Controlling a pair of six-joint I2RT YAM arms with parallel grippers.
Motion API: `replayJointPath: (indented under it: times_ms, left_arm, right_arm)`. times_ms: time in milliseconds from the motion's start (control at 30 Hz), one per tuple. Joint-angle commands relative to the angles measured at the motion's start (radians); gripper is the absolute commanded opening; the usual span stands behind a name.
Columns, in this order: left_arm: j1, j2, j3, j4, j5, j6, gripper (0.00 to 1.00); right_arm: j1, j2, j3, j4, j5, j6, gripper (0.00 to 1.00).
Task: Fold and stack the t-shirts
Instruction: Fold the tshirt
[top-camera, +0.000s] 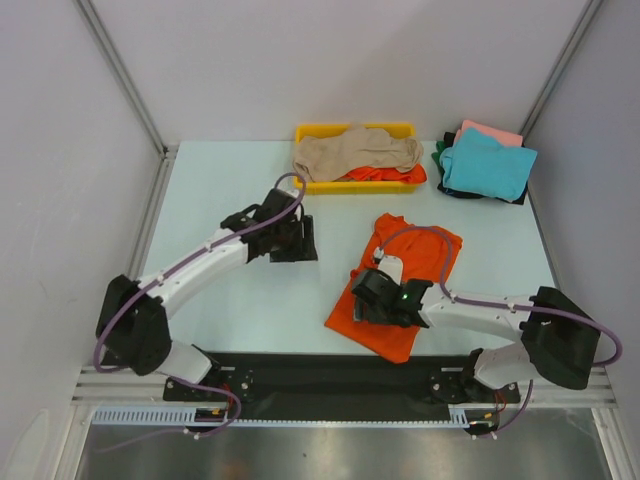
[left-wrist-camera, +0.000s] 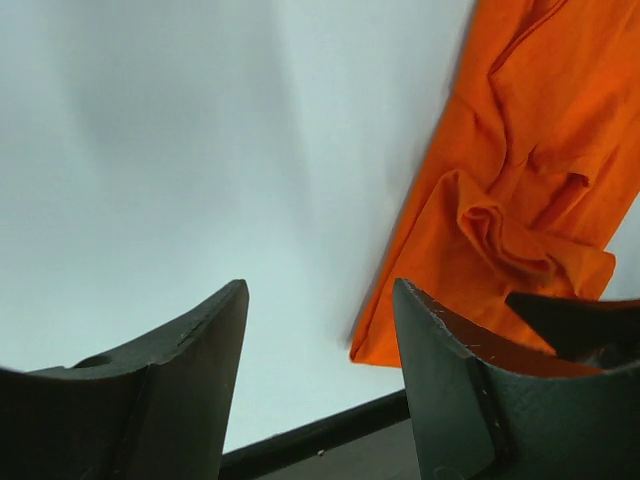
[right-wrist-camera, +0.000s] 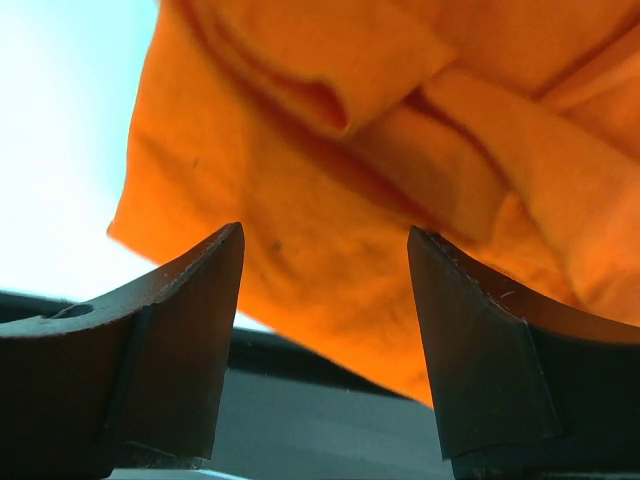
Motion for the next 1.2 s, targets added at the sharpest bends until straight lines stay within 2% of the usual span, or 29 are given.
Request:
replayJointPath:
  times_ms: [0, 167, 300, 433, 500, 667, 733, 833, 933, 1067, 1167]
  left_arm:
    - [0.023, -0.101, -0.066, 0.023, -0.022, 0.021, 0.65]
    - [0.04, -0.161, -0.132, 0.024, -0.022, 0.018, 0.65]
    - [0.04, -0.207, -0.158, 0.036, -0.013, 0.021, 0.64]
    - [0.04, -0.259, -0.201, 0.041, -0.009, 0.024, 0.64]
    - [0.04, -0.284, -0.227, 0.059, -0.002, 0.021, 0.65]
    - [0.037, -0.365, -0.366, 0.145, 0.109, 0.013, 0.66]
    - [0.034, -0.383, -0.426, 0.193, 0.142, 0.006, 0.66]
    - [0.009, -0.419, -0.492, 0.257, 0.186, -0.013, 0.67]
    - [-0.026, -0.44, -0.543, 0.323, 0.217, -0.022, 0.68]
    - [-0.069, -0.426, -0.567, 0.39, 0.223, -0.031, 0.69]
    - [-0.097, -0.396, -0.575, 0.42, 0.235, -0.037, 0.69]
  right_arm:
    - [-0.054, 0.017, 0.057, 0.038, 0.016, -0.016, 0.71]
    - [-0.212, 0.037, 0.073, 0.005, 0.054, -0.141, 0.71]
    - [-0.364, 0.071, 0.152, -0.027, 0.134, -0.255, 0.71]
    - [-0.375, 0.035, 0.205, -0.068, 0.157, -0.318, 0.71]
    - [-0.367, -0.035, 0.199, -0.087, 0.153, -0.317, 0.71]
    - [-0.283, -0.259, 0.064, -0.215, 0.162, -0.19, 0.72]
    - [-0.244, -0.398, -0.004, -0.24, 0.105, -0.133, 0.72]
    - [-0.154, -0.576, -0.155, -0.262, 0.012, 0.016, 0.71]
    - [-0.004, -0.728, -0.274, -0.259, -0.021, 0.201, 0.68]
    - [0.218, -0.819, -0.389, -0.194, 0.039, 0.417, 0.64]
    - [0.271, -0.749, -0.421, -0.162, 0.067, 0.467, 0.64]
